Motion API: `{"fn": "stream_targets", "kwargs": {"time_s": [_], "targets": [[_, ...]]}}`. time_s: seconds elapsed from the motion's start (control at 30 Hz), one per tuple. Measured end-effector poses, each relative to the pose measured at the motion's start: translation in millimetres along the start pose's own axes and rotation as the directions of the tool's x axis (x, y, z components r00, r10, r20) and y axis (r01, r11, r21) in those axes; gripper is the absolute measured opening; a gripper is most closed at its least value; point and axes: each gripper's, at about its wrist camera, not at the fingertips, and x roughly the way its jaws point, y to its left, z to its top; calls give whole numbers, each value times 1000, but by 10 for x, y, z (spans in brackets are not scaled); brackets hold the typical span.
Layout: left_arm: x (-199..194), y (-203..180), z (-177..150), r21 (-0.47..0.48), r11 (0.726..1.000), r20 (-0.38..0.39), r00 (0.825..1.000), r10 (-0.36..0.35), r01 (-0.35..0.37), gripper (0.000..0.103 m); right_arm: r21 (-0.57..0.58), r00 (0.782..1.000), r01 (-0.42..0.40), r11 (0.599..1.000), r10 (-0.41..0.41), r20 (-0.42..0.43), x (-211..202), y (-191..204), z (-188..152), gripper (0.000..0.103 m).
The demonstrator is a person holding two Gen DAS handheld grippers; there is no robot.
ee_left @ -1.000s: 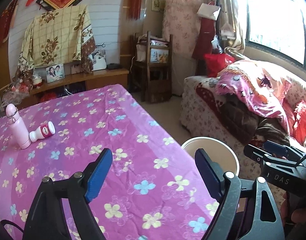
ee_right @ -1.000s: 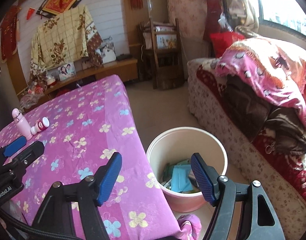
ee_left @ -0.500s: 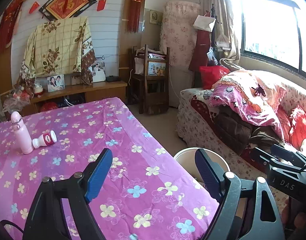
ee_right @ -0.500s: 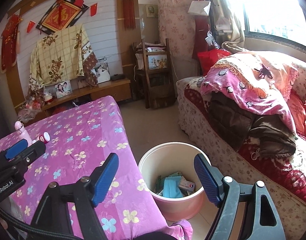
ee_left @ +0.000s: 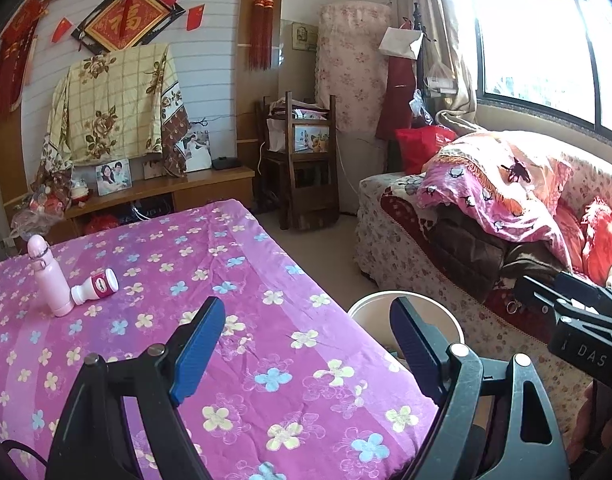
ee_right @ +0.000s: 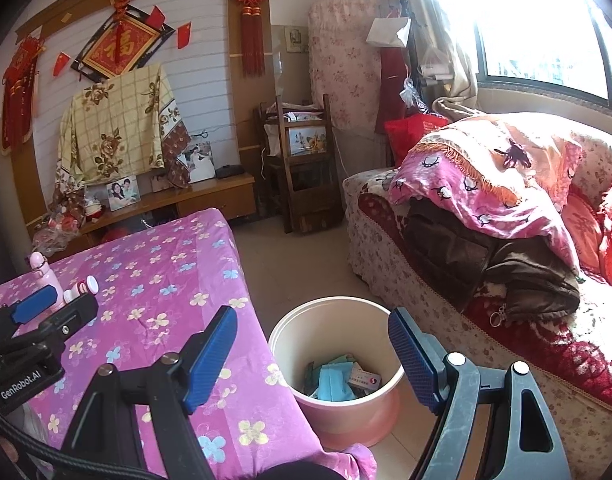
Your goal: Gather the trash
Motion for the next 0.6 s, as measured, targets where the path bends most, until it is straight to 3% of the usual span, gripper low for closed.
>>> {"fn": "stream_targets", "kwargs": {"time_s": [0.6], "targets": [[7, 21, 14, -4, 1000, 3, 1000, 10, -10, 85, 3, 1000, -2, 1000, 2, -7, 14, 2, 15, 81]]}}
